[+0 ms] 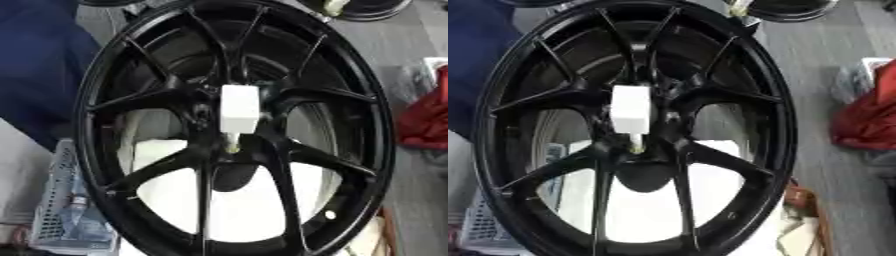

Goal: Pull the pin out of the wheel hub.

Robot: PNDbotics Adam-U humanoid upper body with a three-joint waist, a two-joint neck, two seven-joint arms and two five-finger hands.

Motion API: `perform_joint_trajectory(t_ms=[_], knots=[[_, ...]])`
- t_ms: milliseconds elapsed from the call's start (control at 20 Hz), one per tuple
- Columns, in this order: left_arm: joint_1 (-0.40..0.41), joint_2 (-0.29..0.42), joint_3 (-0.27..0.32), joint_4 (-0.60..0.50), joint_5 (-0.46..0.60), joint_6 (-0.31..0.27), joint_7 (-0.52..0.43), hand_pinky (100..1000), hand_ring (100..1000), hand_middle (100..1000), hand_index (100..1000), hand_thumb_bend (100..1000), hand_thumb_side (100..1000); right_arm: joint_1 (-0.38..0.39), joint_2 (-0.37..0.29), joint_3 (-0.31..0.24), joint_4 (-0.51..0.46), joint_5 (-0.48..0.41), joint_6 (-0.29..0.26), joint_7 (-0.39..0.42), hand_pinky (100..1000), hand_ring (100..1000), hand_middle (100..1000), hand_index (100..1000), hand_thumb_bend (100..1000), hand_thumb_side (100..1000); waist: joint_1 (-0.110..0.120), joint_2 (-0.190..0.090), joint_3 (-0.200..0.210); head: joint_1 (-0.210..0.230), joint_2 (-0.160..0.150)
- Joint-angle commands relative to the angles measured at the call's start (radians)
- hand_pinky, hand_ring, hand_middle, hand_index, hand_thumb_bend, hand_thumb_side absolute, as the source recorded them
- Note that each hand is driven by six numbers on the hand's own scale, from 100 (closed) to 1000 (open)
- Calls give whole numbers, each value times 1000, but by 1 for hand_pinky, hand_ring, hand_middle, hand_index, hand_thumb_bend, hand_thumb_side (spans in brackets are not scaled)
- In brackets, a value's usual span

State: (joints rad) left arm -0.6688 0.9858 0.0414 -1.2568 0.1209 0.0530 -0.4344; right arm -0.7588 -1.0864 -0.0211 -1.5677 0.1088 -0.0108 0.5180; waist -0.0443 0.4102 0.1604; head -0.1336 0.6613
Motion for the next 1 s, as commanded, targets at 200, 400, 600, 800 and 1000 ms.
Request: perform_joint_trajectory(t_ms=[200,400,600,800,1000], knots=[[-4,45,20,-2,3,-4,6,737,695,684,775,247,824,74,-78,-108,159,62,33,-111,822,707,445,525,103,100,14,-31,-14,9,-9],[-2,44,21,-4,6,-5,7,737,695,685,775,247,823,123,-78,-135,259,99,68,-169,819,709,457,536,130,100,19,-31,-20,13,-13],[-2,44,22,-4,7,-6,7,738,696,685,775,247,824,133,-77,-140,322,166,95,-204,827,753,523,592,182,100,21,-33,-18,14,-15],[-1,42,20,-3,7,-6,6,738,696,685,775,247,824,128,-72,-139,346,210,126,-195,850,829,757,757,257,130,23,-35,-21,13,-16],[1,42,21,-3,9,-5,6,738,696,685,775,247,824,123,-69,-144,364,251,166,-181,874,896,874,864,343,191,24,-37,-25,12,-18]])
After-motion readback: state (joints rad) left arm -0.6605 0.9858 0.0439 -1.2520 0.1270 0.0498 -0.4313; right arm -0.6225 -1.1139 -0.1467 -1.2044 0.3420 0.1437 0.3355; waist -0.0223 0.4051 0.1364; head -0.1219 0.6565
